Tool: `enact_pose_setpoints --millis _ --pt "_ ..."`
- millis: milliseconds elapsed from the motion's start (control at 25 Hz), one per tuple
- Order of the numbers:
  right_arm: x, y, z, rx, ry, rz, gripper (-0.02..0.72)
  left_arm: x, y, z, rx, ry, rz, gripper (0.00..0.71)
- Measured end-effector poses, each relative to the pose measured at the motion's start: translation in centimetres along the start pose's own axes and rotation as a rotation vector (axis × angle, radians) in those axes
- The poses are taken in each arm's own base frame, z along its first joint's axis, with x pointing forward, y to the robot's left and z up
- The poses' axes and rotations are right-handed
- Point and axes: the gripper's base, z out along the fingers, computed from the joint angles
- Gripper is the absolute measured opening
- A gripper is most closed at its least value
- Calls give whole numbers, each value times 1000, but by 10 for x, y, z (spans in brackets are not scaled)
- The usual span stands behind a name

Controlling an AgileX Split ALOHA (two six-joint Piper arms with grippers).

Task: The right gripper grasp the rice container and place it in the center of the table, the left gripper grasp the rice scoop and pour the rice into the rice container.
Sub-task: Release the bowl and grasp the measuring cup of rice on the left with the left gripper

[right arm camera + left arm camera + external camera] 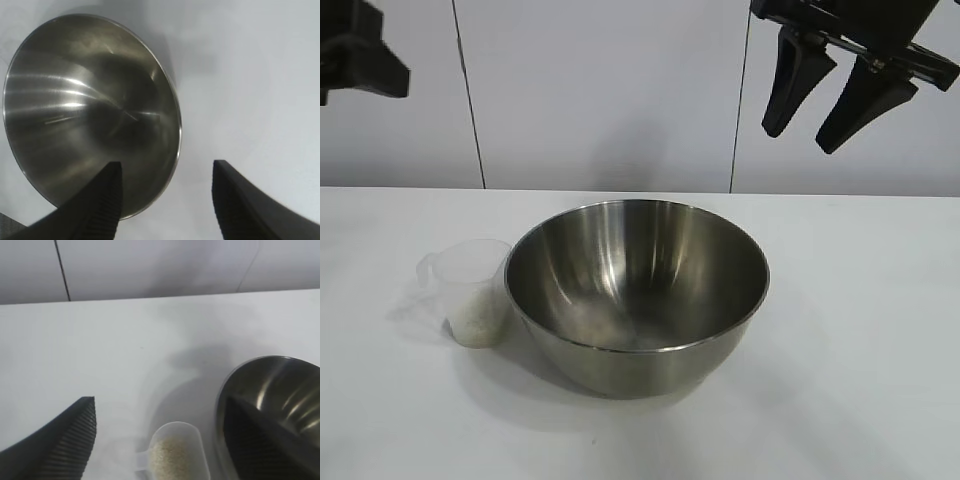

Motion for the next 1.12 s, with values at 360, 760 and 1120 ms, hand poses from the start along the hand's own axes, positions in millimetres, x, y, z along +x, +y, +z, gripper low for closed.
enact_pose_setpoints --millis 360,760,1120 --pt "0 0 0 1 -1 0 370 80 17 -15 -91 23 23 517" --pt "0 0 0 1 -5 0 370 120 20 -11 -62 -200 85 514" --pt "-1 0 0 2 -8 -1 370 169 18 34 -3 70 83 512"
